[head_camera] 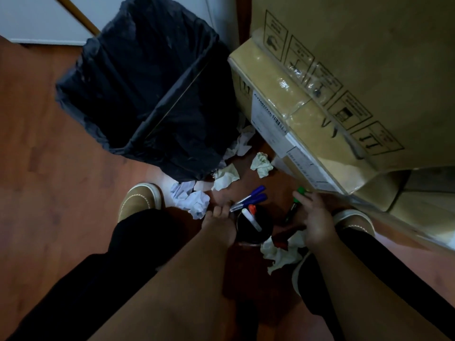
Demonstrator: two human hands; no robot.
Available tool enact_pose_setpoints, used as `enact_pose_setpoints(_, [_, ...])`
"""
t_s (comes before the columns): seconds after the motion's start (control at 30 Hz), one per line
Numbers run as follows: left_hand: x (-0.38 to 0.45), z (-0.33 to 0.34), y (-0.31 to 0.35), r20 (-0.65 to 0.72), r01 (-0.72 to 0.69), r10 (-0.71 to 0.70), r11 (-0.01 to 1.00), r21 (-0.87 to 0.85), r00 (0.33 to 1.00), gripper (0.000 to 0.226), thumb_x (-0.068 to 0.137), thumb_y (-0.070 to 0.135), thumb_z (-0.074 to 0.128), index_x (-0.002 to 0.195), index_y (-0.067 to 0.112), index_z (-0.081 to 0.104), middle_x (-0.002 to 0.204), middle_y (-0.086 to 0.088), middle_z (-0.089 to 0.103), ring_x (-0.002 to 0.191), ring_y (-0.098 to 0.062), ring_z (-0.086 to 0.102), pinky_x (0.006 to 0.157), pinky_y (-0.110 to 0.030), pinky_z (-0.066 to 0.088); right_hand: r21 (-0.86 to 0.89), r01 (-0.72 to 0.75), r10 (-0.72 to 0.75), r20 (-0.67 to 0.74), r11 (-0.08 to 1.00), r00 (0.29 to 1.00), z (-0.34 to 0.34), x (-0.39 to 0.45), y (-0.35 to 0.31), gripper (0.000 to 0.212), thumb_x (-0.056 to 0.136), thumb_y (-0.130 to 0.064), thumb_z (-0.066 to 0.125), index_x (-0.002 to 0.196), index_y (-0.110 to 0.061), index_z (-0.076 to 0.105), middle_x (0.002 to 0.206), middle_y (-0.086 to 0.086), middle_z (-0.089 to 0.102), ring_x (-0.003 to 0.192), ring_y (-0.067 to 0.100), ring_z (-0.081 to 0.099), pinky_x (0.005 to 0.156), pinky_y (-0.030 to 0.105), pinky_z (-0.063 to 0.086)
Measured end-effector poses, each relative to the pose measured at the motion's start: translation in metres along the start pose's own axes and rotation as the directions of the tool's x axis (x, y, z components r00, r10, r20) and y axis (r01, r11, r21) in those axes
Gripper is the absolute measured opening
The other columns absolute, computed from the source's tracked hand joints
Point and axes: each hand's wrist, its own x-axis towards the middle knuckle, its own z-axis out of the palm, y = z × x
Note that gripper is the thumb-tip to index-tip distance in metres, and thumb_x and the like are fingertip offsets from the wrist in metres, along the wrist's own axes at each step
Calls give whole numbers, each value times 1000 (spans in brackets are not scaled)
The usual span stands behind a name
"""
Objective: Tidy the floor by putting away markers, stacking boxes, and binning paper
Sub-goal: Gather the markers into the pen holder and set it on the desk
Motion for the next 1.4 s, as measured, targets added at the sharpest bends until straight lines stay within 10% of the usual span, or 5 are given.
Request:
enact_pose_setpoints(0.37, [-52,-74,-33,-475,-97,18,985,-141,880,33,97,36,49,101,18,77,129,0,56,102,-21,62,83,-34,52,12,162,-162,65,987,985,16,-89,-30,47,100,-25,45,140,-2,46,141,8,47,123,19,45,89,24,36])
enact_pose_setpoints(0.57, [-82,-96,-19,-750,-297,0,918,-263,662,46,83,13,70,49,12,39,69,-6,50,56,-27,55,53,-30,41,58,107,-110,64,993,992,14,-123,-16,43,100,-36,46,131,-8,56,142,23,48,132,41,43,106,53,35])
enact_pose_setpoints(1.03, [-76,-26,-14,-422,-322,88,787,-526,902,15,87,23,64,84,17,50,101,4,63,83,-10,58,72,-28,47,-239,100,-80,93,966,992,14,-98,47,32,96,-23,53,113,0,67,123,26,62,117,41,56,93,42,45])
enact_pose_setpoints(1.23, [-33,-28,-12,-237,-26,-249,636,-771,939,41,88,1,54,127,12,50,116,-4,59,101,-19,58,83,-24,43,-916,402,-182,396,-4,900,6,-66,91,37,94,-28,37,108,-17,69,122,6,56,117,28,49,91,35,40])
enact_pose_setpoints(1.4, [-12,-31,-15,-46,-81,71,958,-275,996,54,87,9,58,139,14,43,141,-16,43,121,-36,50,102,-43,44,-915,347,-28,360,-205,932,15,-52,92,44,91,-44,43,134,-37,50,158,2,18,140,31,19,110,46,21])
